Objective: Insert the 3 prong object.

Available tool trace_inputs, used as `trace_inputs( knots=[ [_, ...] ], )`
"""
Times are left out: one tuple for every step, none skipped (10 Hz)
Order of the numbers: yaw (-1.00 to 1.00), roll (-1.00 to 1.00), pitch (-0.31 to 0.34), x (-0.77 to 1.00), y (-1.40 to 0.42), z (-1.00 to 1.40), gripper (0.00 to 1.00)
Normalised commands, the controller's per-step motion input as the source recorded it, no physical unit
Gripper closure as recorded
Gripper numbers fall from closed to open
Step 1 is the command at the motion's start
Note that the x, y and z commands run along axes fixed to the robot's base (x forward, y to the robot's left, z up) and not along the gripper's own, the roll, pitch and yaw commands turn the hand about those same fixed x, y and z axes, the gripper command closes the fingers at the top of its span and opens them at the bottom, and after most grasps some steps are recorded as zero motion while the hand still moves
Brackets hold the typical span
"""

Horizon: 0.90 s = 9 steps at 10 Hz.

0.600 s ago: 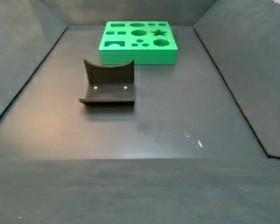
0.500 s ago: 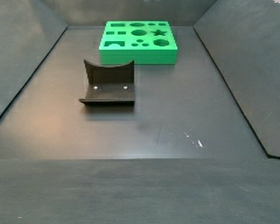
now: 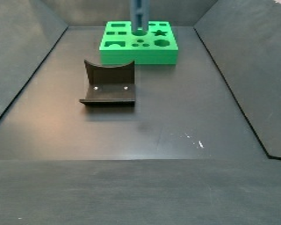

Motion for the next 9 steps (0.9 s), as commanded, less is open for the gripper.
trace_inputs(
  knots=[
    [0.0,0.01,0.0,0.06,0.29,-0.44,1.0],
    [0.0,0.0,0.0,0.0,0.39,-0.22,1.0],
    [0.0,-0.07,0.0,-0.04,0.26,-0.11,1.0],
    [0.01,-0.07,-0.057,-0.07,0.03,-0.2,1.0],
    [0.04,-0.06,-0.053,0.0,-0.09,-0.26,1.0],
    [0.06,-0.06,-0.009,0.0,-0.2,-0.19,1.0],
    [0.09,-0.04,0.0,0.07,-0.15,-0.19,1.0],
    [0.13,0.0,0.0,0.14,0.0,-0.31,1.0],
    [0.14,0.0,-0.064,0.0,0.0,-0.45,1.0]
  ],
)
